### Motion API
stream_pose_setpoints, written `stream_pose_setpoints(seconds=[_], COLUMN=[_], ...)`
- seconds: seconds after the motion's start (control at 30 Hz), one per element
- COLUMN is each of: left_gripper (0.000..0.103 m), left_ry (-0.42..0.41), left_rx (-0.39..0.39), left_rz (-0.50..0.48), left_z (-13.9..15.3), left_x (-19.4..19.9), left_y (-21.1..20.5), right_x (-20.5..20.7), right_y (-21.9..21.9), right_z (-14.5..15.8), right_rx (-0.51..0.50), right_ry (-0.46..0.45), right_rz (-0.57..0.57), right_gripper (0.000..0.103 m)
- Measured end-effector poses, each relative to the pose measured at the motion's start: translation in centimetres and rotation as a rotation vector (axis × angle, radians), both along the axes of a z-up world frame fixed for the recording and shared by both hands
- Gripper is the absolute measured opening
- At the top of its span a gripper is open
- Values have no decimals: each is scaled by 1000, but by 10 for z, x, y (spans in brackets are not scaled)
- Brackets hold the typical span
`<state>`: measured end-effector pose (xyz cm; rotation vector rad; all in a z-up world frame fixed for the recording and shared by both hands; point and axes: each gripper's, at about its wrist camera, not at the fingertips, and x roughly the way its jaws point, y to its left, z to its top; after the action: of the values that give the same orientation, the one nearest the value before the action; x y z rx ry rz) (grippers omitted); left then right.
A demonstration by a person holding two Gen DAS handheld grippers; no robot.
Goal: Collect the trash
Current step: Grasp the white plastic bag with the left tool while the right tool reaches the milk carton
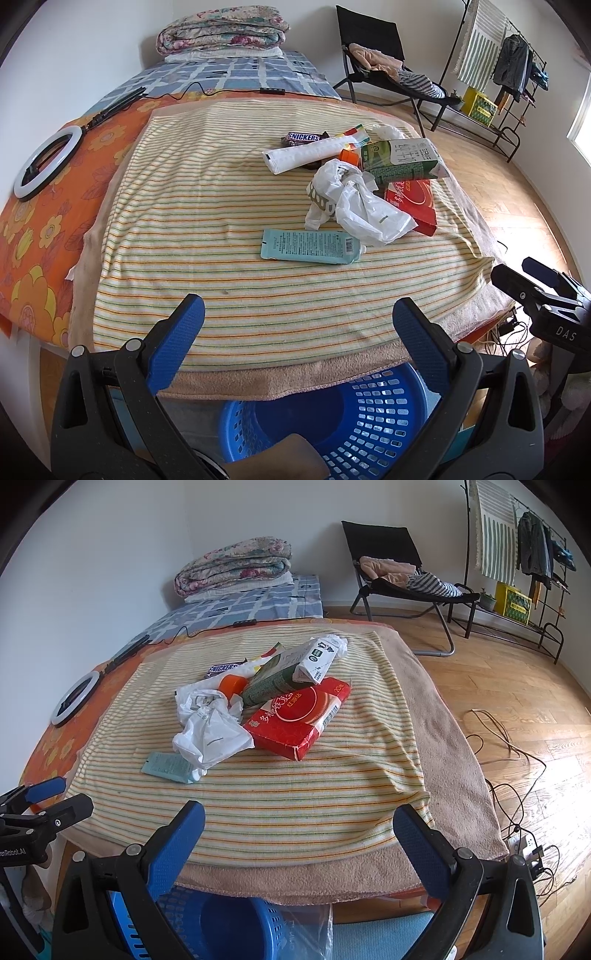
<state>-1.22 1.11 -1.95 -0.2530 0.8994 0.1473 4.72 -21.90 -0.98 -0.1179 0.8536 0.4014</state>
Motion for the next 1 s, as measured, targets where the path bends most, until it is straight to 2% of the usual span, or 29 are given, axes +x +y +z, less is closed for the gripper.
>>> stream_pose_setpoints(seconds=[0.2,0.27,0.43,0.6,0.67,0.8,0.87,1.0], left_gripper=[103,103,102,100,93,89,79,77], left_ry=[6,19,27,13,15,29,48,69], left_rx=[-4,-31,-52,-56,-65,-97,-136,-220], left_rz=[-25,-34,-32,-37,-44,-44,-33,6], left_z=[-4,-4,4,13,14,8,3,-6], left_x=[4,8,30,59,71,95,106,123], left_y=[3,5,7,7,7,11,16,30], right_x=[-1,-1,0,19,30,60,77,111], right_y=[0,0,-2,0,1,5,6,8], right_z=[1,1,7,21,26,31,31,27], right_rx=[-6,-14,7,13,28,28,51,98], right_ry=[-3,-16,-66,-76,-69,-49,-28,14], right_rz=[14,25,53,59,58,36,22,-4], right_gripper=[103,103,103,103,103,103,103,101])
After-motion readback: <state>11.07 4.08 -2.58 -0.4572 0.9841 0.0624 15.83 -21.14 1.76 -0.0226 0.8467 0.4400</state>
